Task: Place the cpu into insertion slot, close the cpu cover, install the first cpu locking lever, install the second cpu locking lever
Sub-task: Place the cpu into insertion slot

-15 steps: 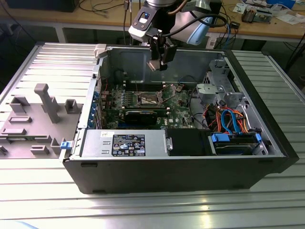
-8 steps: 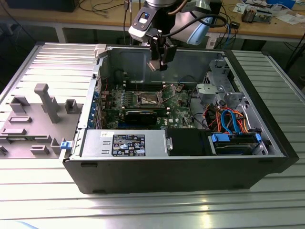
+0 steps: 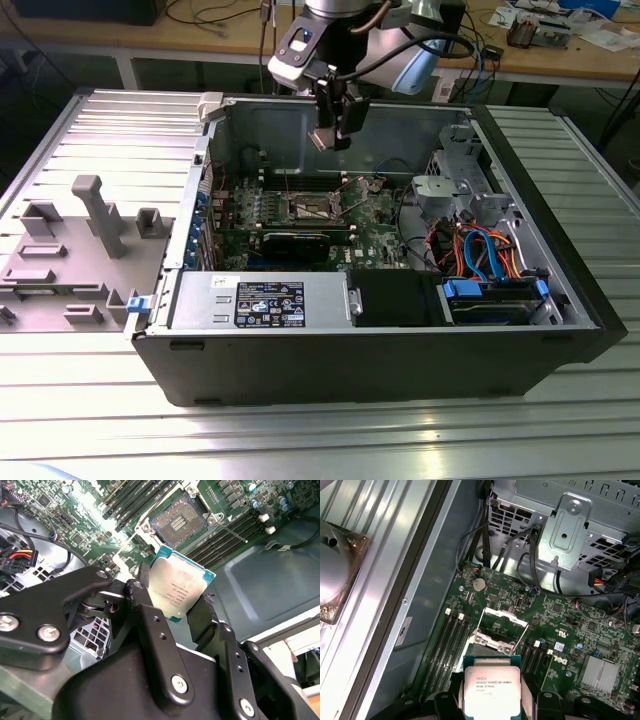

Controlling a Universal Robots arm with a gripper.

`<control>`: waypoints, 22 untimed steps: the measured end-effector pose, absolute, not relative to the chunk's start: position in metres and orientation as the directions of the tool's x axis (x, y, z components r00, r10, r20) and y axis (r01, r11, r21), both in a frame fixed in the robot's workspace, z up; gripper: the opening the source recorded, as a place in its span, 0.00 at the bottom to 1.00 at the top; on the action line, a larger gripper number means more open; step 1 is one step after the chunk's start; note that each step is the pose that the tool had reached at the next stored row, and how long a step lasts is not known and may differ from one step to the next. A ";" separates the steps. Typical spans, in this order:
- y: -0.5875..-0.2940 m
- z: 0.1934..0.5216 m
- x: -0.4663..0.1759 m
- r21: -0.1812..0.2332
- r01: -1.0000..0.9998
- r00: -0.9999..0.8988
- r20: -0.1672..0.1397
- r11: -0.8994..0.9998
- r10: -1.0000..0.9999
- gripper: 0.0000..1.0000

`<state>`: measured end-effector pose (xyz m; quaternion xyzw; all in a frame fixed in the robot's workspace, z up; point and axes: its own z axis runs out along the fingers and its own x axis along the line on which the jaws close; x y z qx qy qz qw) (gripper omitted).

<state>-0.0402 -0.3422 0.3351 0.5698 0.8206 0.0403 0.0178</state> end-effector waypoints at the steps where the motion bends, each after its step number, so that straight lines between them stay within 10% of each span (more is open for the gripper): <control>1: -0.342 0.334 -0.040 0.086 0.934 -0.348 0.017 0.346 0.937 0.54; 22: -0.342 0.316 -0.040 0.082 0.970 -0.229 0.014 0.227 0.973 0.54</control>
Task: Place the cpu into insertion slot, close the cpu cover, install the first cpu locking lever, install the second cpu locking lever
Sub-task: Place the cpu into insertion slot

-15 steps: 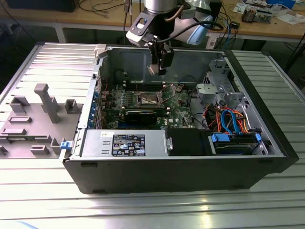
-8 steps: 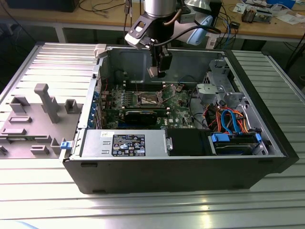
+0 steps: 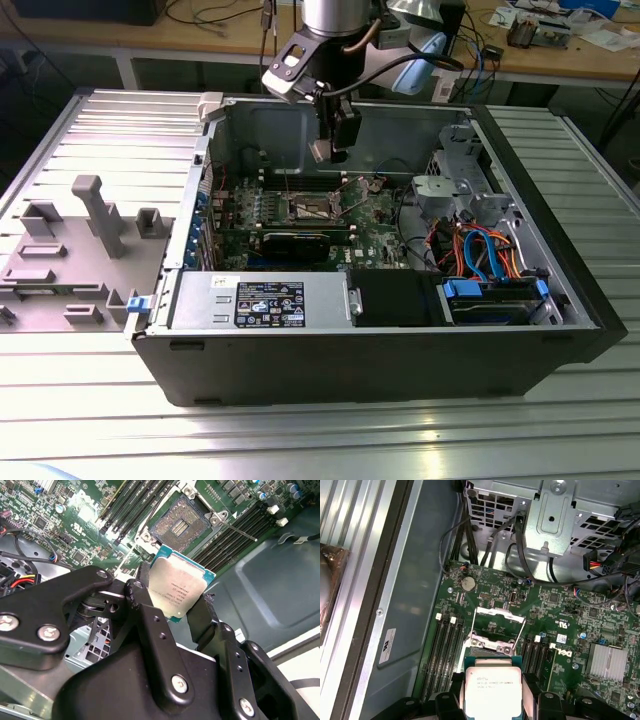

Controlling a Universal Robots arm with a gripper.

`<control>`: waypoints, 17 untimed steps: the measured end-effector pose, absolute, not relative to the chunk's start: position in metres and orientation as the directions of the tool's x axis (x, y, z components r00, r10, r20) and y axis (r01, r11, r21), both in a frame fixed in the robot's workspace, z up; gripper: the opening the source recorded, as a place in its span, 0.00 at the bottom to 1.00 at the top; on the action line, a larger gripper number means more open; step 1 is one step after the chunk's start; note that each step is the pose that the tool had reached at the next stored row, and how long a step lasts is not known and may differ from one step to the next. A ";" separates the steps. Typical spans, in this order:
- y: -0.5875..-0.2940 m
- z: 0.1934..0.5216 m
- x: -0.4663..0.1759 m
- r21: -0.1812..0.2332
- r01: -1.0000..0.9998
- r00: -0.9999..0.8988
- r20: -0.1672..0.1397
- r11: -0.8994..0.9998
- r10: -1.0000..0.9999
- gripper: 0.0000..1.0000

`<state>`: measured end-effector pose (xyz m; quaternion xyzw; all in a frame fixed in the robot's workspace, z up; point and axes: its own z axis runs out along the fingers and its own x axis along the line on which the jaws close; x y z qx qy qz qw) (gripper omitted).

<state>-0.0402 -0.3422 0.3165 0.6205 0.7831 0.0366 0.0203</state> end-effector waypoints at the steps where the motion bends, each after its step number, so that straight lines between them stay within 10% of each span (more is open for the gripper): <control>1: -0.342 0.316 -0.040 0.082 0.970 -0.229 0.014 0.227 0.973 0.54; 17: -0.342 0.292 -0.040 0.080 0.983 -0.167 0.014 0.165 0.986 0.54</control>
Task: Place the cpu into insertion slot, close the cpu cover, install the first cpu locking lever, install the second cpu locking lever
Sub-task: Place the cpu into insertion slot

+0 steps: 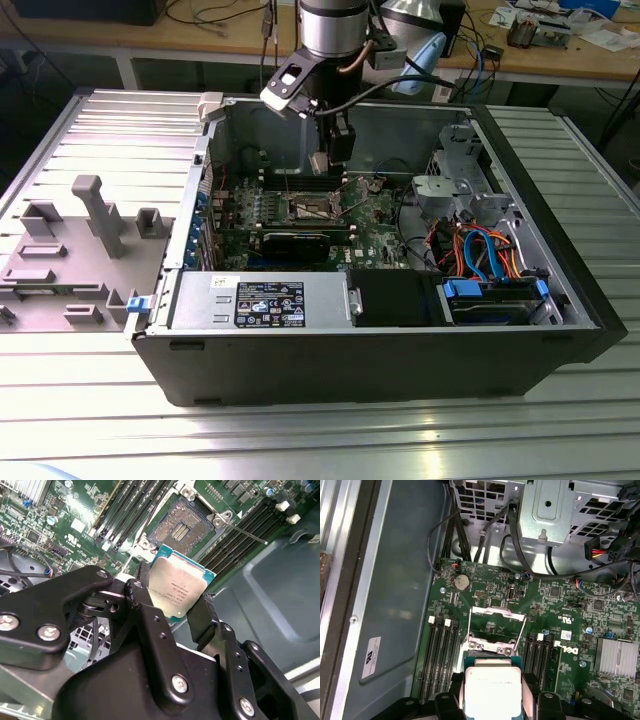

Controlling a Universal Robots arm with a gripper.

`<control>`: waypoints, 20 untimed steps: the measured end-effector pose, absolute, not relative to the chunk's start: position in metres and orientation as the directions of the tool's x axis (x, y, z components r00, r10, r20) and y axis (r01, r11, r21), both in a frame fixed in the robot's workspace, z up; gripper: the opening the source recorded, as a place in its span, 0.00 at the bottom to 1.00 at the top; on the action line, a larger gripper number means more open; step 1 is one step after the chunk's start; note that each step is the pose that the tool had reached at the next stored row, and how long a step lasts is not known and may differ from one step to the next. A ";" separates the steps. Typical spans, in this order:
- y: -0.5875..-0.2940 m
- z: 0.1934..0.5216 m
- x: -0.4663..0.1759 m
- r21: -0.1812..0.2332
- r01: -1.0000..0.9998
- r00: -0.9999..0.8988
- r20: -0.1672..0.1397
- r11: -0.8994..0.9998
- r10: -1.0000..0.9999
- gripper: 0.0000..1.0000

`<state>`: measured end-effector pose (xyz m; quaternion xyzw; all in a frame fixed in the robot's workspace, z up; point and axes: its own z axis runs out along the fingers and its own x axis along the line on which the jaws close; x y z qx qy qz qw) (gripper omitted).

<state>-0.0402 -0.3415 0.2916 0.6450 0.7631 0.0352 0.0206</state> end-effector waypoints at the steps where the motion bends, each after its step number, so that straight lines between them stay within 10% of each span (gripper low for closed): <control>1: -0.342 0.290 -0.040 0.080 0.983 -0.167 0.014 0.165 0.986 0.54; 20: -0.341 0.284 -0.040 0.080 0.987 -0.139 0.014 0.138 0.990 0.54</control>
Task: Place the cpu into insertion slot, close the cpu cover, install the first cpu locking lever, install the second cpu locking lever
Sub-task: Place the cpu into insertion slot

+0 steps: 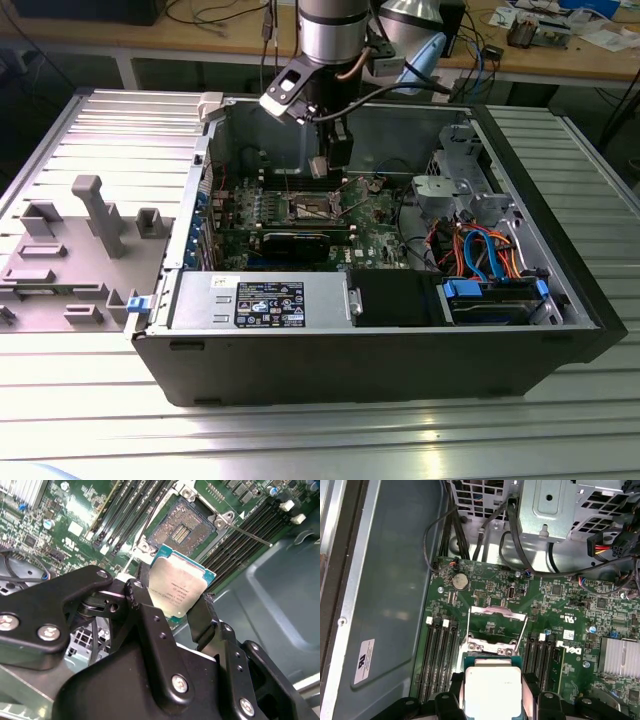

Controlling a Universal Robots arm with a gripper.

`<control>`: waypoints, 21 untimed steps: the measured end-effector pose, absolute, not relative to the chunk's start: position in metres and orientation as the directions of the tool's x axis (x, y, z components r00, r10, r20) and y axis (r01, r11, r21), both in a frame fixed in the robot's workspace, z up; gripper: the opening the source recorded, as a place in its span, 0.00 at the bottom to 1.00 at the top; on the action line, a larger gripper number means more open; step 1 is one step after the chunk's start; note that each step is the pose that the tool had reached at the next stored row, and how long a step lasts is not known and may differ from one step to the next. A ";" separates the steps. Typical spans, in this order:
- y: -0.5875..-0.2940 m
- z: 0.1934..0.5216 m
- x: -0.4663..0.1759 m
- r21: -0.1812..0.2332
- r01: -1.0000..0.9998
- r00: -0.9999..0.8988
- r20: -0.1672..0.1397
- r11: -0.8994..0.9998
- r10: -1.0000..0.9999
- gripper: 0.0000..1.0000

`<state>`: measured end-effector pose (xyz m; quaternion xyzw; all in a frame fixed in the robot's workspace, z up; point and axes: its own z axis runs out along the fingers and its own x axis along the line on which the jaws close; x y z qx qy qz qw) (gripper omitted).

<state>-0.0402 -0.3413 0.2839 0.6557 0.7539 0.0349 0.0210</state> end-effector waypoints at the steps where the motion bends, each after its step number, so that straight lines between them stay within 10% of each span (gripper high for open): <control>1: -0.341 0.282 -0.040 0.080 0.988 -0.132 0.014 0.131 0.991 0.54; 21: -0.341 0.260 -0.040 0.079 0.997 -0.025 0.013 0.024 1.000 0.54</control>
